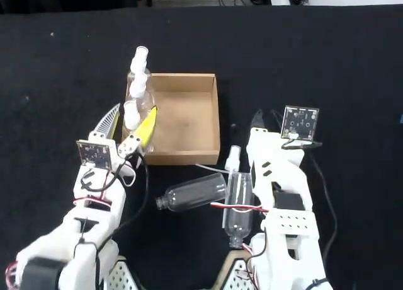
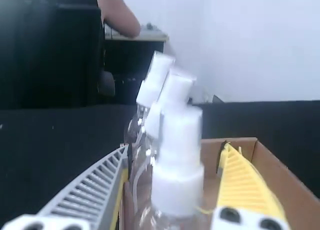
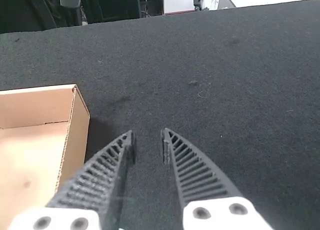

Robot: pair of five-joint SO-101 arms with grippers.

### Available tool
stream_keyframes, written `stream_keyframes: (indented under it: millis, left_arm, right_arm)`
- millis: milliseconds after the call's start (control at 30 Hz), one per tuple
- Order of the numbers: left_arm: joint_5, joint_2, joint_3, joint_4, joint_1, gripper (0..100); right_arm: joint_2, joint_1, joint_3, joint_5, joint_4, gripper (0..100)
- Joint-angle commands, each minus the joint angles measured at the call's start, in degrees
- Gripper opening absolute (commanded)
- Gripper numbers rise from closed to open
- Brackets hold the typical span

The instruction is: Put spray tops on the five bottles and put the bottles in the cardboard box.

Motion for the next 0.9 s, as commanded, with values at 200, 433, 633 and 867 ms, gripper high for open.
stream_keyframes:
  millis: [200, 433, 633, 867]
  left_arm:
    - [0.0, -30.5, 1.5, 23.5, -0.6, 26]
    - [-0.1, -54.2, 1.6, 44.3, -1.1, 26]
    - [-0.1, -70.6, 2.7, 61.6, -1.3, 26]
    - [0.0, -74.0, 1.8, 68.0, -13.9, 26]
  right_arm:
    - [-1.2, -0.4, -0.5, 0.5, -1.7, 7.8]
    - [-1.2, -0.4, -0.5, 0.5, -1.7, 7.8]
    - [-1.2, -0.4, -0.4, 0.5, -1.7, 7.8]
    - [-1.2, -0.6, -0.2, 0.5, -1.7, 7.8]
